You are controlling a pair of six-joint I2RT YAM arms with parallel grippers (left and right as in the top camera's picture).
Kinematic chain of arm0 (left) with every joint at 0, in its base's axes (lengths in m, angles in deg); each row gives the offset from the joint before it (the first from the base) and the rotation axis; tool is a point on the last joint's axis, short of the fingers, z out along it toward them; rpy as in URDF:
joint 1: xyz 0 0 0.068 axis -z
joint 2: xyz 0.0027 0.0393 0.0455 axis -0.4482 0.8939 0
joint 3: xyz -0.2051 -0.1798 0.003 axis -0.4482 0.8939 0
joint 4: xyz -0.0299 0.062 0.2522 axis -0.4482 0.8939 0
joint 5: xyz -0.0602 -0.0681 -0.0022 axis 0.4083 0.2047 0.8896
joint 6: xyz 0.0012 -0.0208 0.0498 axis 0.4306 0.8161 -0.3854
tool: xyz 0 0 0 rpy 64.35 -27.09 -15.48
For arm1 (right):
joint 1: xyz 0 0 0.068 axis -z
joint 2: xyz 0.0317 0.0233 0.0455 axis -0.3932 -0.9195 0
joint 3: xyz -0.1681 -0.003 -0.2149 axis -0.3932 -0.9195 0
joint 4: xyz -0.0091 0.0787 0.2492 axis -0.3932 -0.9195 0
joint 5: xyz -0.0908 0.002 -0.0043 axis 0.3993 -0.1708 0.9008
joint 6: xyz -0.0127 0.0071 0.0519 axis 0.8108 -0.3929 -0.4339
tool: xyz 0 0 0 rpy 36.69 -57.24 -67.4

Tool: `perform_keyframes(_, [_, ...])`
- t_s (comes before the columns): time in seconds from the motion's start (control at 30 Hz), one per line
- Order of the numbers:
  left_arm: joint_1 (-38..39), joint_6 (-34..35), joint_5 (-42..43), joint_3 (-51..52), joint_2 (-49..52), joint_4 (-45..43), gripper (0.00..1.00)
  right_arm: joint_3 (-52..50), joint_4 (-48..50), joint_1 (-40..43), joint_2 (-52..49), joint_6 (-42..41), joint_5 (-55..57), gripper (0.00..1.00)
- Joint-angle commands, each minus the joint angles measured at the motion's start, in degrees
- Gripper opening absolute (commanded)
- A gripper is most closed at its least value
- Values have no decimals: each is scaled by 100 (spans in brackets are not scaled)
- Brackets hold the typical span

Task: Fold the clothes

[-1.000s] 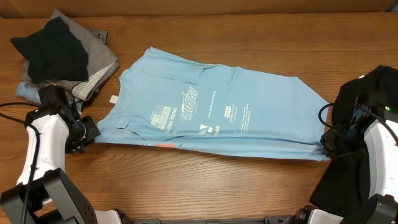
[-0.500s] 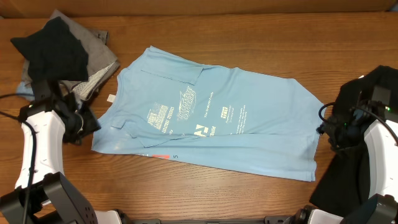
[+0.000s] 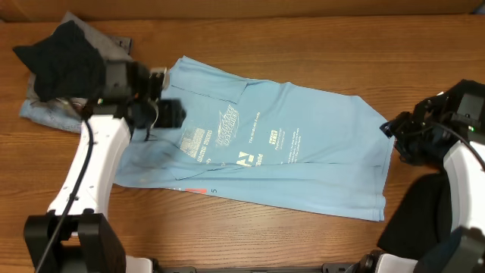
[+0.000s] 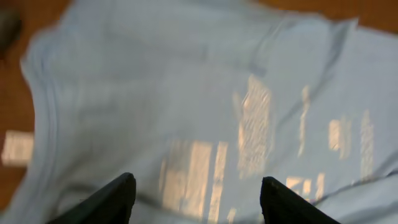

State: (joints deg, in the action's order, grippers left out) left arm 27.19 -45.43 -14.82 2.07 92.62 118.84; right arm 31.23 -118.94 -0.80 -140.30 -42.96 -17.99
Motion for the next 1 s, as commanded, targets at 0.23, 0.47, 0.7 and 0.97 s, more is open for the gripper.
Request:
perform_keyframes(0.23, [393,0,105,-3077,2577,461,69,1829,103,-20,-1626,-28,-240,63])
perform_keyframes(0.47, [472,297,-48,-3556,3838,271,68,1902,157,-20,-1825,-111,-232,64])
perform_keyframes(0.7, [461,387,-151,-3552,4321,210,65,1902,72,-20,-1825,-109,-214,64])
perform_keyframes(0.97, [463,538,-151,-3552,4417,142,23,1902,44,-20,-1825,-111,92,64])
